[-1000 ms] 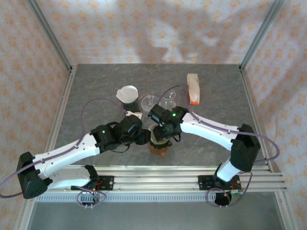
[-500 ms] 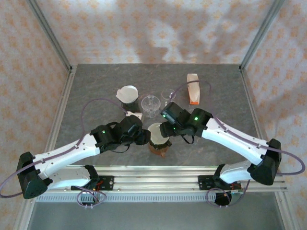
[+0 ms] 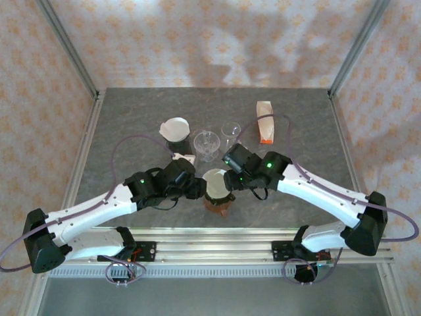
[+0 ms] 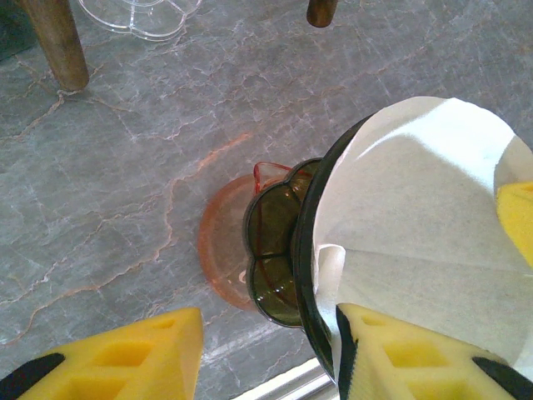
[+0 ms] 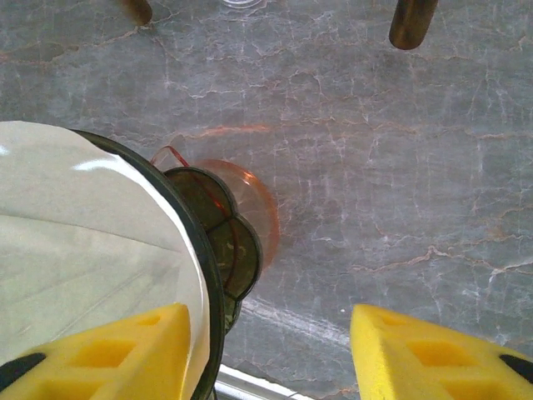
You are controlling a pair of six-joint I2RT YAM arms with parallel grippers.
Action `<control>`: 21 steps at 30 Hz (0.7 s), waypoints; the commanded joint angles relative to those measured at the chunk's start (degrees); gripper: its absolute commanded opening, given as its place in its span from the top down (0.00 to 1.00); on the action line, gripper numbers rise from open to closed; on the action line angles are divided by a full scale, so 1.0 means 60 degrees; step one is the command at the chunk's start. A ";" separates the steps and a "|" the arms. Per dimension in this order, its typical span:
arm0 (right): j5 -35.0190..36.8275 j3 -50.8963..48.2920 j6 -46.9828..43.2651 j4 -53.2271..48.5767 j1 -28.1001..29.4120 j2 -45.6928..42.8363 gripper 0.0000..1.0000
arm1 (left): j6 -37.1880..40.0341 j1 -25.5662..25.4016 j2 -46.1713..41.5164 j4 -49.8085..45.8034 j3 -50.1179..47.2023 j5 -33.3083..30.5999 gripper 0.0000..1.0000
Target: Place the coffee filter in the dripper
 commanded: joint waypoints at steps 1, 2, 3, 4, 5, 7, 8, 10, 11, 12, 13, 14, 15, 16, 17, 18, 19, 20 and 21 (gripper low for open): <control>-0.0136 0.0026 0.0214 0.0279 -0.0046 -0.0358 0.40 | -0.0056 -0.0022 -0.0043 -0.0014 -0.0197 -0.0051 0.54; -0.0329 0.0000 0.0341 0.0393 -0.0046 -0.0417 0.39 | -0.0056 -0.0022 -0.0043 -0.0014 -0.0175 -0.0045 0.54; -0.0532 -0.0042 0.0459 0.0499 -0.0046 -0.0459 0.40 | -0.0045 -0.0022 -0.0019 -0.0013 -0.0175 -0.0050 0.54; -0.0678 -0.0089 0.0577 0.0598 -0.0046 -0.0505 0.41 | -0.0041 -0.0022 -0.0019 -0.0013 -0.0166 -0.0052 0.54; -0.0817 -0.0150 0.0687 0.0680 -0.0046 -0.0547 0.43 | -0.0038 -0.0024 -0.0022 -0.0006 -0.0167 -0.0053 0.54; -0.0953 -0.0267 0.0803 0.0760 -0.0056 -0.0603 0.49 | -0.0041 -0.0027 -0.0004 0.0008 -0.0154 -0.0061 0.54; -0.0935 -0.0335 0.0836 0.0757 -0.0046 -0.0619 0.52 | -0.0041 -0.0022 -0.0004 0.0010 -0.0168 -0.0060 0.54; -0.0861 -0.0452 0.0851 0.0728 -0.0043 -0.0653 0.55 | -0.0041 -0.0020 0.0028 0.0008 -0.0152 -0.0044 0.54; -0.0810 -0.0514 0.0854 0.0706 -0.0045 -0.0667 0.56 | -0.0041 -0.0022 0.0048 0.0013 -0.0146 -0.0049 0.54; -0.0783 -0.0559 0.0868 0.0685 -0.0045 -0.0675 0.56 | -0.0041 -0.0023 0.0056 0.0022 -0.0148 -0.0053 0.54; -0.0759 -0.0598 0.0870 0.0661 -0.0048 -0.0680 0.57 | -0.0041 -0.0022 0.0061 0.0016 -0.0140 -0.0052 0.54; -0.0687 -0.0622 0.0872 0.0634 -0.0046 -0.0690 0.58 | -0.0041 -0.0022 0.0055 0.0012 -0.0153 -0.0059 0.54; -0.0595 -0.0644 0.0876 0.0595 -0.0045 -0.0722 0.60 | -0.0041 -0.0022 0.0061 0.0030 -0.0154 -0.0060 0.54; -0.0537 -0.0686 0.0877 0.0581 -0.0040 -0.0741 0.61 | -0.0041 -0.0022 0.0061 0.0030 -0.0150 -0.0068 0.54; -0.0493 -0.0700 0.0869 0.0569 -0.0046 -0.0734 0.62 | -0.0034 -0.0022 0.0068 0.0019 -0.0153 -0.0068 0.54; -0.0475 -0.0707 0.0870 0.0569 -0.0046 -0.0733 0.64 | -0.0041 -0.0022 0.0063 0.0015 -0.0154 -0.0074 0.54; -0.0470 -0.0718 0.0863 0.0561 -0.0046 -0.0738 0.65 | -0.0040 -0.0023 0.0073 0.0010 -0.0146 -0.0071 0.54; -0.0463 -0.0742 0.0878 0.0569 -0.0046 -0.0731 0.65 | -0.0039 -0.0022 0.0076 0.0010 -0.0140 -0.0082 0.54; -0.0466 -0.0740 0.0872 0.0579 -0.0046 -0.0711 0.66 | -0.0041 -0.0022 0.0080 0.0016 -0.0144 -0.0080 0.54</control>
